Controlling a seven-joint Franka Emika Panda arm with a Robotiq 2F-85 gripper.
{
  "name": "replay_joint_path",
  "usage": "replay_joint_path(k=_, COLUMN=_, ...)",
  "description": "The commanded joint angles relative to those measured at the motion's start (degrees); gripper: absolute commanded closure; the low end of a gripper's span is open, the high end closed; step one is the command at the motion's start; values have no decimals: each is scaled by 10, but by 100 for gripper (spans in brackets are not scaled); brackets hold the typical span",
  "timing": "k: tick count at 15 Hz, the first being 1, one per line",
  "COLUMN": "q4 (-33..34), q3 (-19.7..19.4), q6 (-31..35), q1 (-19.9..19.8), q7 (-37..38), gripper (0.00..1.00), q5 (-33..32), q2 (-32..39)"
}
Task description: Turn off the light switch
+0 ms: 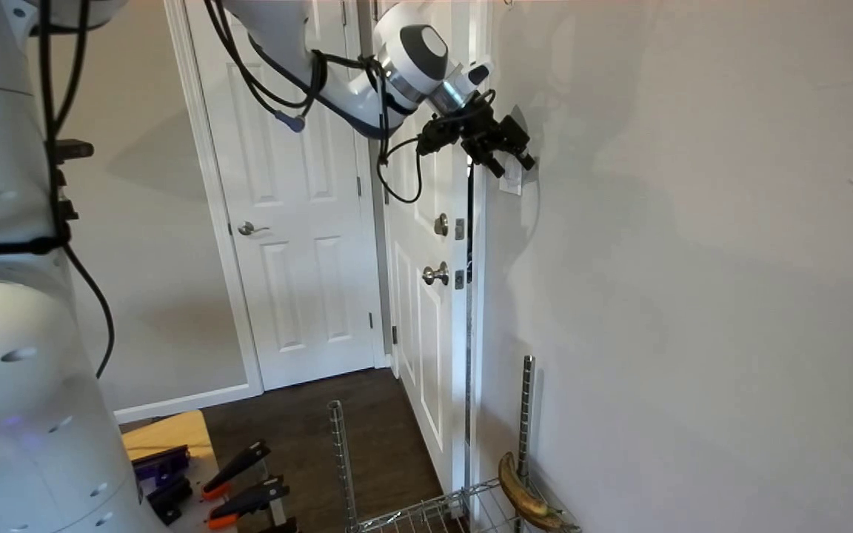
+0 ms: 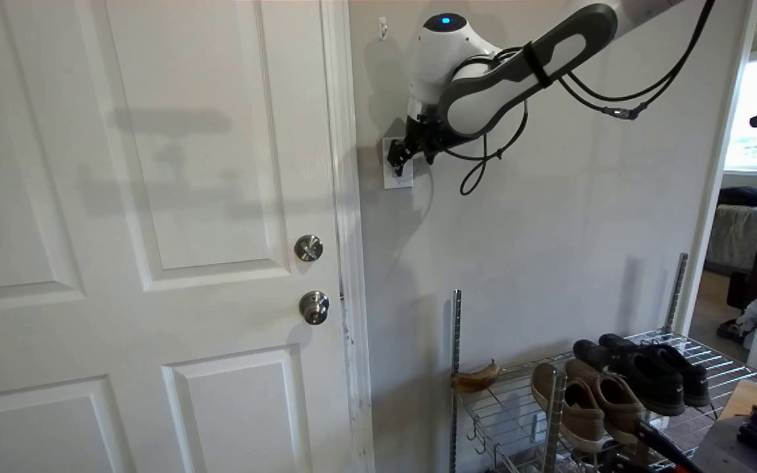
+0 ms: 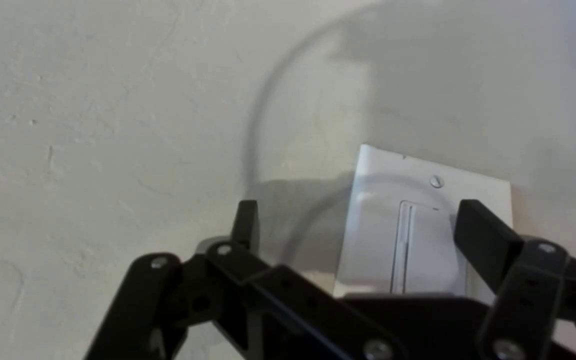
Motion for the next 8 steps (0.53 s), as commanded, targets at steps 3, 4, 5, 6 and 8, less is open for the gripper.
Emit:
replay_joint_path(k=3, q4=-25, q3=-1, q6=-42, q1=14, q7=20, gripper=0, q5=10, q2=-40)
replay_joint_path(k=4, q4=-28, q3=1, q6=-51, q1=15, q7=21, gripper=0, q5=12, q2=-45)
replay_joint_path(k=5, q4=-28, q3=2, q6=-60, q1=15, q7=23, gripper=0, q5=14, q2=-49)
replay_joint_path(k=6, q4=-27, q3=3, q6=-69, q1=16, q7=28, gripper=0, q5=12, q2=-50)
replay_joint_path(k=8, q4=-26, q3=5, q6=-84, q1=14, q7=32, gripper=0, q5=13, q2=-54)
